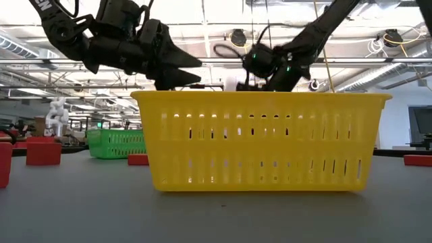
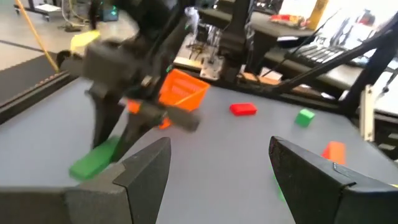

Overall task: Sort & place blocks by color
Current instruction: Put the green block into the orange bin

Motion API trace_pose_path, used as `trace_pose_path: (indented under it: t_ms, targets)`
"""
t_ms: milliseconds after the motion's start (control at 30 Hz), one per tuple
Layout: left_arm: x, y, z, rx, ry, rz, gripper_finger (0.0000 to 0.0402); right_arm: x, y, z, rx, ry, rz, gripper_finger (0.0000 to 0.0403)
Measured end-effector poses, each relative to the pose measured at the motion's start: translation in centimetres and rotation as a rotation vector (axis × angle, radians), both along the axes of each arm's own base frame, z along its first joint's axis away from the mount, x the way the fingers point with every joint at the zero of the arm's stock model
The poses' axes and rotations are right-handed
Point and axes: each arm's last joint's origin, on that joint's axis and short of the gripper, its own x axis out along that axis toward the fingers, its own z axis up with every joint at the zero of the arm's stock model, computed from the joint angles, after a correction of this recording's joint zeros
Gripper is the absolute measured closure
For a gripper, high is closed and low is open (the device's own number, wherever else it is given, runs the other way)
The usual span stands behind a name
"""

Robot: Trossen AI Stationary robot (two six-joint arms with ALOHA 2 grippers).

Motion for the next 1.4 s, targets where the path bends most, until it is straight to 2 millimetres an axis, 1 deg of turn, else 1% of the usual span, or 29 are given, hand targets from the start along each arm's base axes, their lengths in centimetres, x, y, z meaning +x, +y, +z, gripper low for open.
trace_pose_path:
  t_ms: [167, 233, 333, 400, 500, 600, 867, 967, 1200, 1400]
  targets:
    - [-0.2, 0.8, -0.7, 0.062, 0.073, 0.083, 0.0131, -0.8, 2.1, 3.8, -0.086, -0.028, -0.018, 0.0307]
    - [-0.3, 1.1, -0.8, 0.073, 0.082, 0.110, 0.0131, -1.6, 3.0, 5.3, -0.116, -0.021, -0.052, 0.0307]
    - [-0.4, 1.2, -1.1, 0.080, 0.116, 0.121, 0.0131, -3.4, 4.3, 7.3, -0.147, 0.014, -0.144, 0.0307]
    - [-0.4, 1.2, -1.2, 0.083, 0.132, 0.132, 0.0131, -4.6, 5.1, 8.2, -0.148, 0.041, -0.216, 0.0307]
    - [-0.5, 1.3, -1.5, 0.101, 0.165, 0.141, 0.0131, -6.0, 6.0, 8.6, -0.121, 0.093, -0.301, 0.0307]
    - [-0.6, 1.3, -1.7, 0.126, 0.184, 0.135, 0.0131, -7.2, 6.7, 8.0, -0.103, 0.122, -0.361, 0.0307]
    - [-0.8, 2.1, -1.7, 0.149, 0.196, 0.175, 0.0131, -10.5, 7.6, 4.0, -0.024, 0.180, -0.501, 0.0307]
    - [-0.9, 2.6, -1.5, 0.151, 0.180, 0.196, 0.0131, -11.4, 8.0, 3.5, -0.006, 0.159, -0.524, 0.0307]
    - [-1.1, 3.6, -1.1, 0.164, 0.140, 0.235, 0.0131, -12.9, 8.9, 3.5, 0.019, 0.093, -0.540, 0.0307]
    - [-1.2, 4.0, -0.8, 0.168, 0.117, 0.254, 0.0131, -13.9, 9.1, 1.9, 0.029, 0.100, -0.559, 0.0307]
